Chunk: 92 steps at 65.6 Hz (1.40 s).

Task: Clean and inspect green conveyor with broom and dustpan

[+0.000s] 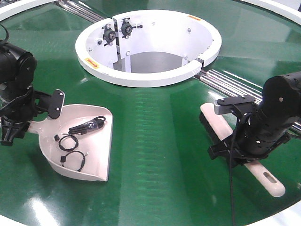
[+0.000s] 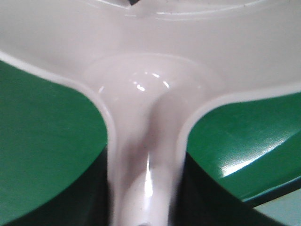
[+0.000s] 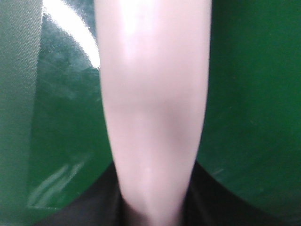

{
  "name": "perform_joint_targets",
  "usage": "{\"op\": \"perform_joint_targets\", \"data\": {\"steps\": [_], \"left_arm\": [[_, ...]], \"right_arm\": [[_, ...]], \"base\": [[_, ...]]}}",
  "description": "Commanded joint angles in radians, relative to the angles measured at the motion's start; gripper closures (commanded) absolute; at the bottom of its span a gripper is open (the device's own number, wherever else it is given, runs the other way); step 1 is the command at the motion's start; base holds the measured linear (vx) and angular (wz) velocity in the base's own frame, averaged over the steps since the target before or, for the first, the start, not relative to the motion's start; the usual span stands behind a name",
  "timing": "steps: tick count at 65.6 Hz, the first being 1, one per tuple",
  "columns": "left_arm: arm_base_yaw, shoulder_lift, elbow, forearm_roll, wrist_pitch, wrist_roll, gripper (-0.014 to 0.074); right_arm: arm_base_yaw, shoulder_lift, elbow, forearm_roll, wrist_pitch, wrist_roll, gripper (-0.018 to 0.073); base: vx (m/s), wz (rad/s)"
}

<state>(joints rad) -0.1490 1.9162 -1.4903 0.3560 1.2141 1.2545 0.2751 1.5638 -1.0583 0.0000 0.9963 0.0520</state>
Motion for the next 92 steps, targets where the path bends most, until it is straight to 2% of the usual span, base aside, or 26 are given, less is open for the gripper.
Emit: {"op": "perform_joint_targets", "data": {"steps": [1,20,34,48,57,66,73,83,92], "left_arm": [[-0.004,-0.058,-0.030,0.012,0.010,-0.011,0.0603],[-0.004,-0.058,-0.030,0.002,-0.029,-0.011,0.0603],[-0.004,-0.058,-0.030,-0.077,0.033,-0.014,0.0603],[0.000,-0.058,-0.027,-0.160,0.030,-0.013,0.0587],[0.000,-0.058,-0.027,-0.169,0.035,-0.014,0.0549],[0.000,-0.058,-0.027,-0.172,0.035,-0.062,0.0493],[0.000,-0.058,-0.027,-0.170,0.029,-0.118,0.0411],[0.000,-0.058,-0.027,-0.176,0.028,-0.135,0.0270],[0.000,-0.058,-0.027,-0.211,0.033,-0.135,0.0150]], "right_arm": [[-0.006,-0.044,-0.023,0.000,-0.009,-0.012,0.0561],[-0.006,-0.044,-0.023,0.000,-0.016,-0.026,0.0561],[-0.006,-0.044,-0.023,0.000,-0.024,-0.042,0.0561],[-0.006,-0.044,-0.023,0.000,-0.028,-0.052,0.0561],[-0.006,-0.044,-0.023,0.000,-0.028,-0.052,0.0561],[-0.006,-0.044,-0.023,0.000,-0.027,-0.052,0.0561],[-0.006,-0.044,-0.023,0.000,-0.031,-0.052,0.0561],[-0.006,-0.044,-0.023,0.000,-0.033,-0.052,0.0561],[-0.006,-0.044,-0.023,0.000,-0.032,-0.052,0.0561]], "base": [[0.00,0.00],[0.00,0.00],[0.00,0.00],[0.00,0.00],[0.00,0.00],[0.00,0.00],[0.00,0.00],[0.00,0.00],[0.00,0.00]]}}
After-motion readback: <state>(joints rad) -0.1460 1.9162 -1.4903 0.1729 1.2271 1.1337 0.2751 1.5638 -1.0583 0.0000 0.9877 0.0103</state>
